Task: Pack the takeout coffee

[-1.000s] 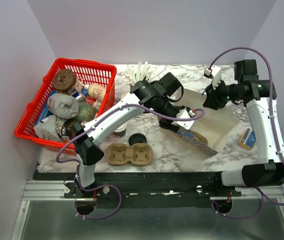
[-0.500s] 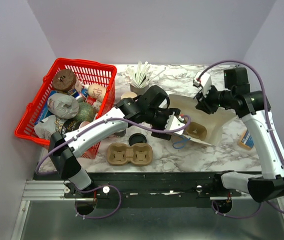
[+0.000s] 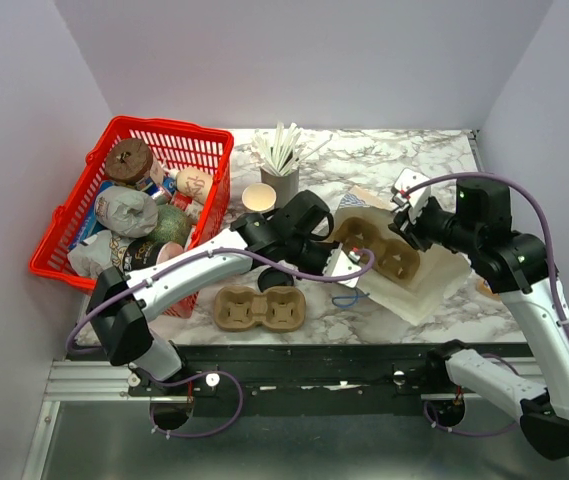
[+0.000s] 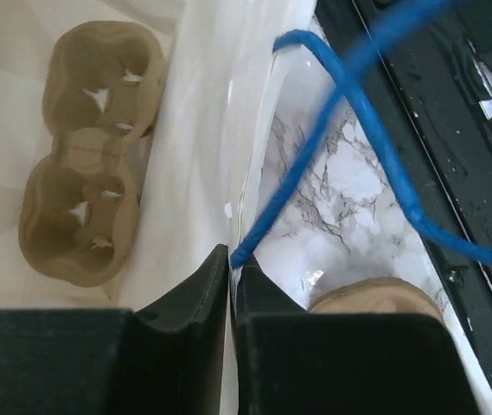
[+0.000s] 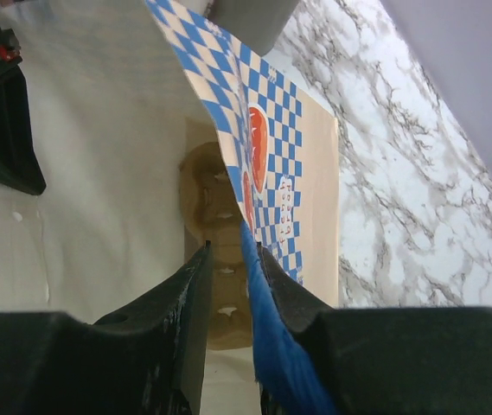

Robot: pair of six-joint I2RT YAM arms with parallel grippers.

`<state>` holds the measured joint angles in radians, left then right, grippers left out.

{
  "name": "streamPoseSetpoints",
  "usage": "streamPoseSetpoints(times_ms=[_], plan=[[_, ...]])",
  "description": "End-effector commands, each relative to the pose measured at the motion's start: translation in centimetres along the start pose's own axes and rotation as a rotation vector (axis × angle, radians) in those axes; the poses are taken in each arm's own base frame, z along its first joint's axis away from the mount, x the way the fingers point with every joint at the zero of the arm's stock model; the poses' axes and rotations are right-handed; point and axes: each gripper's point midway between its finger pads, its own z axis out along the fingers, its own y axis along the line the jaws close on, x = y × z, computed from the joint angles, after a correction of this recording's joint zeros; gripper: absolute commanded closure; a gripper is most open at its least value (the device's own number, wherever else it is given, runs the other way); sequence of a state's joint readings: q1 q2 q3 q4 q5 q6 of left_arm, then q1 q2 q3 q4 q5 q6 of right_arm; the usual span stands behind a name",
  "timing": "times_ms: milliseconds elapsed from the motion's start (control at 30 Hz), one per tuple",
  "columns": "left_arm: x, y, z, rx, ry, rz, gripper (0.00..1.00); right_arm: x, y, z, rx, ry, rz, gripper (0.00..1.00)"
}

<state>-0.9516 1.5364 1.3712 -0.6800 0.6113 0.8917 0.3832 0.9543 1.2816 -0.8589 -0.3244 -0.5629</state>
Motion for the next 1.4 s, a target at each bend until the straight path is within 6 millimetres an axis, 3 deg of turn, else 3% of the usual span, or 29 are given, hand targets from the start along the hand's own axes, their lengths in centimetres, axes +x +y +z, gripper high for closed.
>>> streamPoseSetpoints(times_ms=[0, 67, 133, 233, 267, 333, 367, 433, 467, 567, 600, 767, 900, 933, 1000, 1067, 1100, 1133, 1167, 1200, 1233, 1267, 1300, 1367], plan=[[-0.9, -1.7, 0.3, 0.055, -0.063, 0.051, 0.86, 0.1, 0.3, 0.7, 0.009, -0.019, 0.033, 0.93], [-0.8, -1.5, 0.6, 0.060, -0.061, 0.052, 0.88, 0.5, 0.4, 0.9, 0.007, -0.010, 0.036, 0.93], [-1.2, -1.1, 0.6, 0.051, -0.070, 0.044, 1.00, 0.5, 0.4, 1.0, 0.005, -0.011, 0.035, 0.93], [-3.2, 0.7, -0.5, 0.004, -0.114, 0.037, 1.00, -0.2, -0.5, 0.8, 0.034, -0.008, 0.032, 0.95], [-4.9, 2.0, -1.6, -0.028, -0.145, 0.050, 1.00, -0.6, -1.0, 0.7, 0.043, -0.008, 0.022, 0.96], [-6.9, 2.8, -3.0, -0.029, -0.186, 0.034, 1.00, -0.6, -1.7, 1.0, 0.047, 0.027, 0.003, 0.98], [-8.6, 4.5, -4.2, -0.060, -0.213, 0.048, 1.00, -2.1, -2.5, 0.4, 0.065, 0.005, -0.015, 0.98], [-9.7, 4.9, -5.2, -0.041, -0.225, 0.011, 1.00, -2.4, -2.9, 0.7, 0.036, 0.041, -0.048, 0.98], [-11.2, 6.1, -6.2, -0.058, -0.252, 0.017, 1.00, -3.8, -3.7, 0.0, 0.058, 0.022, -0.063, 0.98], [-13.3, 7.8, -7.7, -0.081, -0.281, -0.009, 1.00, -4.0, -4.8, 0.5, 0.056, 0.069, -0.076, 0.98], [-13.6, 8.0, -8.0, -0.088, -0.281, -0.010, 1.00, -5.4, -5.4, -0.4, 0.072, 0.051, -0.084, 0.98], [-15.9, 9.8, -10.4, -0.169, -0.298, 0.051, 1.00, -8.2, -6.7, -1.4, 0.082, 0.021, -0.082, 0.97], [-15.3, 9.6, -10.4, -0.175, -0.272, 0.074, 1.00, -8.8, -6.9, -1.4, 0.089, -0.003, -0.070, 0.97], [-14.8, 9.5, -10.0, -0.172, -0.259, 0.068, 1.00, -7.5, -6.4, -0.5, 0.069, 0.027, -0.056, 0.96], [-10.8, 9.1, -7.0, -0.133, -0.184, 0.036, 1.00, -5.0, -5.6, 1.5, 0.045, 0.060, -0.049, 0.93], [-4.8, 7.9, -2.6, -0.071, -0.069, -0.064, 1.00, -0.2, -3.3, 3.9, -0.049, 0.172, -0.026, 0.93], [-4.3, 6.5, -2.8, -0.003, -0.037, -0.084, 1.00, -0.3, -1.9, 3.8, -0.117, 0.160, 0.006, 0.93], [-6.5, 7.1, -3.8, -0.018, -0.079, -0.132, 1.00, -1.7, -1.8, 3.2, -0.126, 0.121, 0.019, 0.93], [-12.1, 9.1, -7.3, -0.100, -0.203, -0.076, 1.00, -3.5, -2.2, 2.1, -0.097, 0.062, 0.020, 0.94], [-15.5, 10.7, -9.4, -0.184, -0.296, -0.012, 1.00, -6.5, -4.6, 0.7, 0.020, -0.022, -0.006, 0.94], [-17.8, 11.5, -11.1, -0.254, -0.361, 0.012, 1.00, -7.6, -6.2, 0.1, 0.104, -0.054, -0.007, 0.95], [-16.8, 12.5, -11.8, -0.387, -0.335, 0.013, 1.00, -8.2, -8.2, -0.2, 0.196, -0.070, -0.019, 0.97], [-19.0, 15.3, -13.1, -0.551, -0.409, 0.119, 1.00, -8.8, -10.9, 0.0, 0.319, -0.092, -0.044, 0.99], [-16.3, 18.6, -11.3, -0.646, -0.307, 0.123, 1.00, -8.5, -13.2, 0.7, 0.384, -0.069, -0.083, 1.00]])
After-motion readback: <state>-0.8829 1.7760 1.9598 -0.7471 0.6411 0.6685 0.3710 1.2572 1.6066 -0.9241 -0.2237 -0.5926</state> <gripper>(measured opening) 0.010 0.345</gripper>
